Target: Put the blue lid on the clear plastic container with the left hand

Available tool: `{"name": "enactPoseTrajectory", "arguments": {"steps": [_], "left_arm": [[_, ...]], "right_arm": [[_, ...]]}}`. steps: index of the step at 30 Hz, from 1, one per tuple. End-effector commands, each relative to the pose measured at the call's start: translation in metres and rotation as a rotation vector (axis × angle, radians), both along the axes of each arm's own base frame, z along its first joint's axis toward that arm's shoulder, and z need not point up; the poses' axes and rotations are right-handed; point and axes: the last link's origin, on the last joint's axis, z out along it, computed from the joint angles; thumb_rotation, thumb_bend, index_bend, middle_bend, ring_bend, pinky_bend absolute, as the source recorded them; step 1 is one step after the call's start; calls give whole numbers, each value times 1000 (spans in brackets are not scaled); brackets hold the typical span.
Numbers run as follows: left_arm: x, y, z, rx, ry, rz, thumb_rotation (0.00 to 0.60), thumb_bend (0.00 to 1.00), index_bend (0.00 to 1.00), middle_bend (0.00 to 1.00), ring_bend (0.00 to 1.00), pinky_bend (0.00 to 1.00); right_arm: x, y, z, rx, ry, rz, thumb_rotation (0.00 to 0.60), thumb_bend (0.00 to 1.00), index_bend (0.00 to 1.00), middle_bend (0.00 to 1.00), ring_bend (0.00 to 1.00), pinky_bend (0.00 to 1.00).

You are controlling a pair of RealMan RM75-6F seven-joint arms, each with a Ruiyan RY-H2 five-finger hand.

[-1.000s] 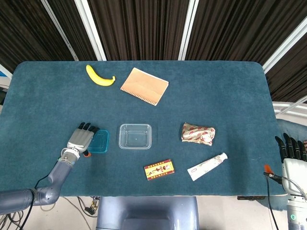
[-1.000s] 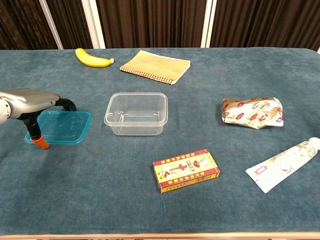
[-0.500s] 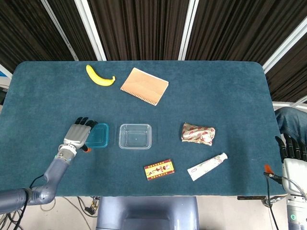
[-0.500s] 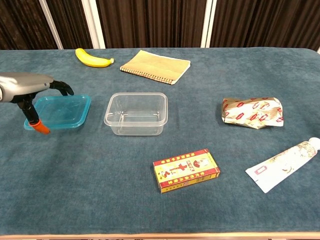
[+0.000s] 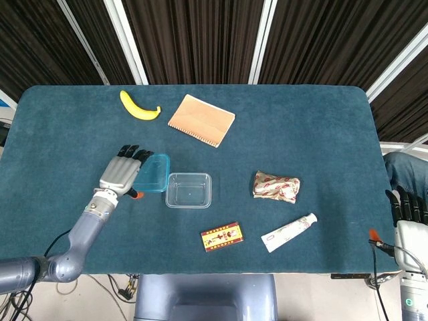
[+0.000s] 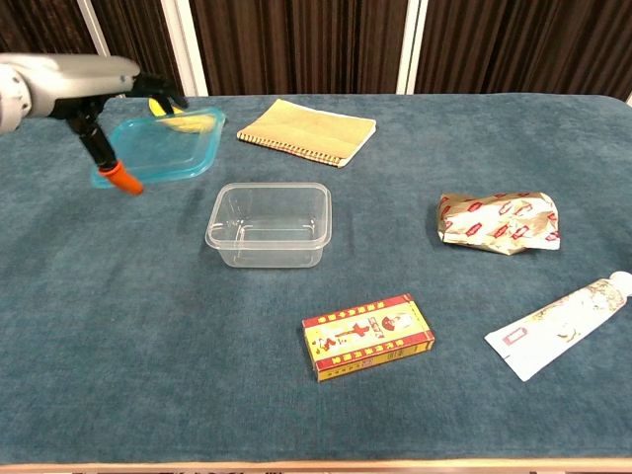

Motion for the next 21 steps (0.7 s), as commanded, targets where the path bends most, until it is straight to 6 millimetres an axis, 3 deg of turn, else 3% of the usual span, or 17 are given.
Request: {"name": "enactPoseTrajectory", "arguments": {"steps": [1,11,21], "left_arm": [[28,2,-4,-2,-5,-29,600,225,97,328,0,0],[81,-3,-46,-84,22,-39,600,225,73,332,0,0],[104,-9,-80,-110,76,-4,600,226,73,332,0,0]], "right_arm": [[0,0,0,-1,-3,-2,600,296,116,29,19,0],[-2,-1,2,-6,-15,-14,600,297,115,30,19,0],[-2,0,3,-7,-18,-15,600,297,116,29,19,0]]}}
